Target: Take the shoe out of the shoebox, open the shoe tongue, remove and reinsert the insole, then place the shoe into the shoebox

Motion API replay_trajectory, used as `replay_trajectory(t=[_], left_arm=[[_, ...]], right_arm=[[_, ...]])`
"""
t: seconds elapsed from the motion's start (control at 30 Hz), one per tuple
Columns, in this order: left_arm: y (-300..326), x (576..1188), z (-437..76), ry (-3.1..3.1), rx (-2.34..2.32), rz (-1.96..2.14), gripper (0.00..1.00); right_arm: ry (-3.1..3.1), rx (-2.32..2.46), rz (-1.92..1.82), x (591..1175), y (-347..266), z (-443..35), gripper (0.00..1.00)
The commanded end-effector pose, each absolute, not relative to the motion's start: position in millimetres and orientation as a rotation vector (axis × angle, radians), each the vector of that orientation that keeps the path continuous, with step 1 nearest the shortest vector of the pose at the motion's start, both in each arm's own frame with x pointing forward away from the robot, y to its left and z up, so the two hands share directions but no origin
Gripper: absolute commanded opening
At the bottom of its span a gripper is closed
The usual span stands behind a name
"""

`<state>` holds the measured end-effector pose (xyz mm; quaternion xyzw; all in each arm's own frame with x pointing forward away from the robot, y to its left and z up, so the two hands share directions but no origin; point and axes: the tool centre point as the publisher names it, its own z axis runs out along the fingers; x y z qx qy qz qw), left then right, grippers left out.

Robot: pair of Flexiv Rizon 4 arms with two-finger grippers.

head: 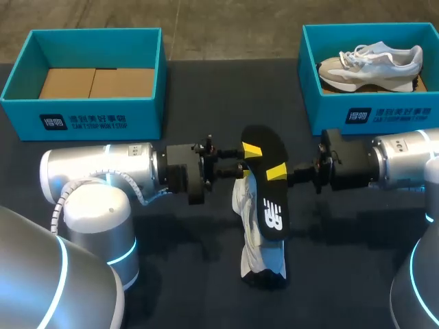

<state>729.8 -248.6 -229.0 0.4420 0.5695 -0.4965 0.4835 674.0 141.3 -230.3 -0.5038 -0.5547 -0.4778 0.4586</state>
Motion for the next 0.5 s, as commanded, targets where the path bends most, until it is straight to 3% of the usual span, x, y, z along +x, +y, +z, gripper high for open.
replay_trajectory(t=[0.03,0.5], left_arm=[[-249.8,729.2,-231.6,1.405,1.08,-1.192,0.4],[-260.7,732.6,-240.0,1.404,1.106,-1.177,0.35]], right_arm=[[-1.366,-1.244,-1.179,672.9,142.8,-230.7,0.0],[-1.366,-1.244,-1.179,672.9,142.8,-230.7,0.0]])
